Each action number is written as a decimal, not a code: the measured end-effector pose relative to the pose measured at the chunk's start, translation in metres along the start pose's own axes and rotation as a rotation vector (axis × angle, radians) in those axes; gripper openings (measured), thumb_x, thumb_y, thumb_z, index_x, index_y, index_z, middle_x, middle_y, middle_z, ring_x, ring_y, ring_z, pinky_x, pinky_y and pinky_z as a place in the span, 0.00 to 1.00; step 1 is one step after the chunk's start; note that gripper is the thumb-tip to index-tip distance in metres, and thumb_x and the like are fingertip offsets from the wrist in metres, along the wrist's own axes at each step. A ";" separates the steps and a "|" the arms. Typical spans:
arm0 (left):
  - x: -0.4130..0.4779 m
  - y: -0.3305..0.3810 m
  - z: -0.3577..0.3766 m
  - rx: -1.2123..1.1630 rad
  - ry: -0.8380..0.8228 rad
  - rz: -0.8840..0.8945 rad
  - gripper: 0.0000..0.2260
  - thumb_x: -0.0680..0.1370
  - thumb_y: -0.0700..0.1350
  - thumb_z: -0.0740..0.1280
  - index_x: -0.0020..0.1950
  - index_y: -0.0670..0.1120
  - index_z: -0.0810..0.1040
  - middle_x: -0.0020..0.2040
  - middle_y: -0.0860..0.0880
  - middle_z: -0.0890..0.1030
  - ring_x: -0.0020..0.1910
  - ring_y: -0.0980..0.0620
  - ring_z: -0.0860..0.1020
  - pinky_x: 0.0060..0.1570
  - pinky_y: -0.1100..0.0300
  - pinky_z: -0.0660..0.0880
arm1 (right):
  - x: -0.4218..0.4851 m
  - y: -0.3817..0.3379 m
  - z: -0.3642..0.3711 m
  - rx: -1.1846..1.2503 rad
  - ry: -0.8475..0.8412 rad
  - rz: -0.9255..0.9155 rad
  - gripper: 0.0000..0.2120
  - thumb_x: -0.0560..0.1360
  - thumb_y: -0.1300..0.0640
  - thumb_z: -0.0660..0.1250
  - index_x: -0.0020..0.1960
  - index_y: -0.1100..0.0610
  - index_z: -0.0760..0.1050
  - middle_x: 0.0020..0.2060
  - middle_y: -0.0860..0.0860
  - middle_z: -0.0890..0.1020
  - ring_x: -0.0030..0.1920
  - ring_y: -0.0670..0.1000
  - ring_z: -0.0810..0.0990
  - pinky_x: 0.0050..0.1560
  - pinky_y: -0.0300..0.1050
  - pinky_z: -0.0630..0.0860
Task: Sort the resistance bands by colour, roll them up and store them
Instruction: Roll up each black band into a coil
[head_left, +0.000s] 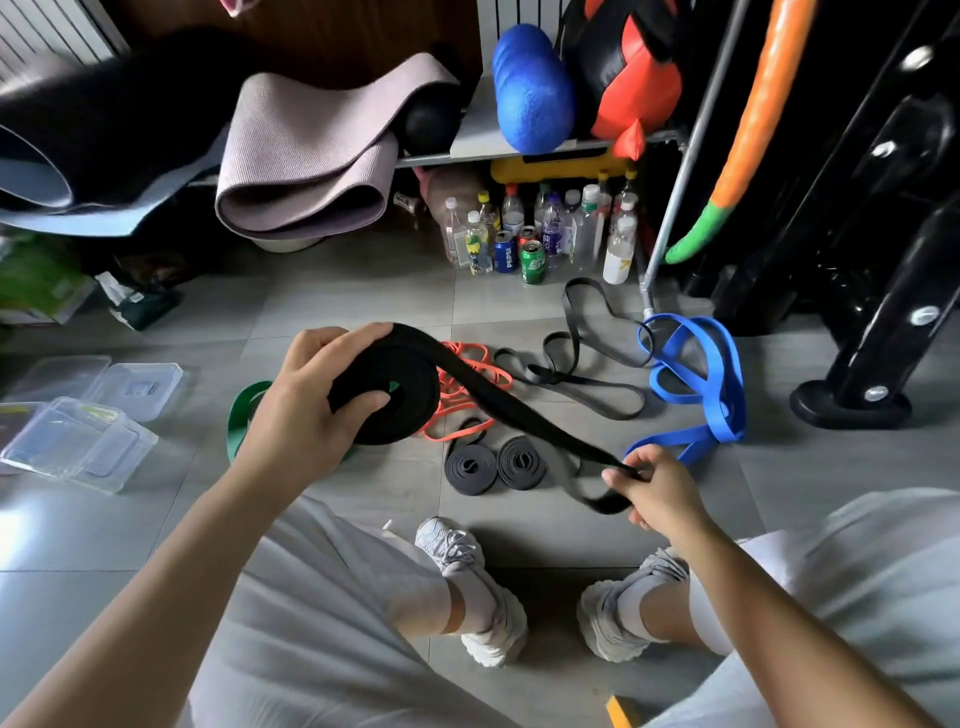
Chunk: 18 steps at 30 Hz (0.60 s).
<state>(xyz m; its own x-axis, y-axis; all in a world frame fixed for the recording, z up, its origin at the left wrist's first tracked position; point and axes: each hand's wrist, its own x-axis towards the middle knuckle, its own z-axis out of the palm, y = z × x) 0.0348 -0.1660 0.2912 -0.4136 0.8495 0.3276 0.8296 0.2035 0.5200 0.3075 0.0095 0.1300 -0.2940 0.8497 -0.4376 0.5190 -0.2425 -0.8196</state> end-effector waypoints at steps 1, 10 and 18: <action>0.000 0.001 -0.001 0.004 -0.009 0.016 0.26 0.71 0.44 0.69 0.66 0.61 0.67 0.57 0.56 0.68 0.54 0.59 0.69 0.55 0.58 0.69 | 0.001 0.002 0.000 -0.044 -0.029 0.005 0.08 0.73 0.57 0.69 0.45 0.58 0.71 0.31 0.54 0.76 0.16 0.46 0.71 0.17 0.36 0.62; -0.003 0.026 0.011 0.023 -0.120 0.174 0.26 0.71 0.47 0.67 0.65 0.66 0.64 0.58 0.59 0.66 0.56 0.55 0.71 0.51 0.54 0.75 | -0.021 -0.015 -0.002 -0.547 -0.331 0.024 0.31 0.67 0.45 0.74 0.64 0.58 0.70 0.56 0.56 0.78 0.59 0.54 0.77 0.53 0.42 0.72; -0.005 0.047 0.028 0.055 -0.162 0.354 0.22 0.73 0.51 0.63 0.66 0.63 0.65 0.59 0.56 0.66 0.56 0.55 0.70 0.48 0.58 0.76 | -0.067 -0.117 0.002 0.194 -0.522 -0.548 0.26 0.61 0.53 0.76 0.56 0.40 0.72 0.51 0.34 0.81 0.58 0.35 0.76 0.59 0.31 0.69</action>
<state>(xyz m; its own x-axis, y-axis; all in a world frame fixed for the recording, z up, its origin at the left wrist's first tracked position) 0.0863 -0.1473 0.2916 -0.0373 0.9369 0.3477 0.9312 -0.0937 0.3524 0.2648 -0.0196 0.2548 -0.8324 0.5534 -0.0297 0.0552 0.0295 -0.9980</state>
